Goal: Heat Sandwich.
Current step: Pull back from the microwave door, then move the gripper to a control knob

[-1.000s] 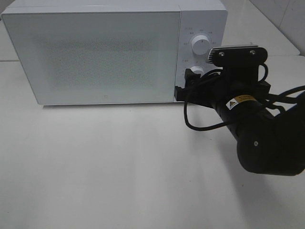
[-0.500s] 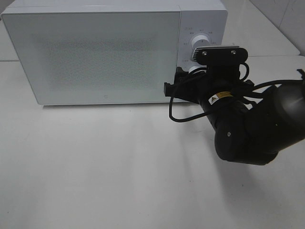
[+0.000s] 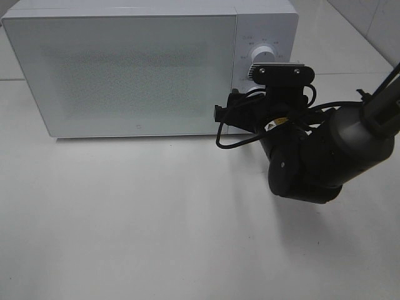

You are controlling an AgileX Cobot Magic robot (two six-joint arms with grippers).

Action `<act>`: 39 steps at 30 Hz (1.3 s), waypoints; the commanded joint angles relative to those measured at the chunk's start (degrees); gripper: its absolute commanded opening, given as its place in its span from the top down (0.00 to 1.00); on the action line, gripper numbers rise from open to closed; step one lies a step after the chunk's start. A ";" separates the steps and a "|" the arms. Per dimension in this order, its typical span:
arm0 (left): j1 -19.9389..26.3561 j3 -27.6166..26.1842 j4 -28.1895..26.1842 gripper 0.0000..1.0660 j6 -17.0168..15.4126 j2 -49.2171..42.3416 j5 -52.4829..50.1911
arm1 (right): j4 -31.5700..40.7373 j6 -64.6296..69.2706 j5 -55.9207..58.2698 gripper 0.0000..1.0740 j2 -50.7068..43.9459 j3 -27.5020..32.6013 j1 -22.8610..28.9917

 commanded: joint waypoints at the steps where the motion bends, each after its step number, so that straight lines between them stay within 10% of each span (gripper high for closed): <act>1: -0.11 0.17 -0.06 0.08 -0.06 -0.92 -0.57 | -0.57 0.57 0.74 0.29 0.97 -1.26 -0.74; 10: -0.11 0.17 -0.06 0.08 -0.06 -0.92 -0.57 | -0.29 0.80 -0.23 0.38 1.03 -1.38 -0.92; 20: -0.11 0.17 -0.06 0.08 -0.06 -0.92 -0.57 | -0.23 0.74 -0.52 0.89 1.03 -1.38 -0.92; 39: -0.11 0.17 -0.06 0.08 -0.06 -0.92 -0.57 | -0.29 10.49 -2.29 0.89 1.03 -1.43 -0.92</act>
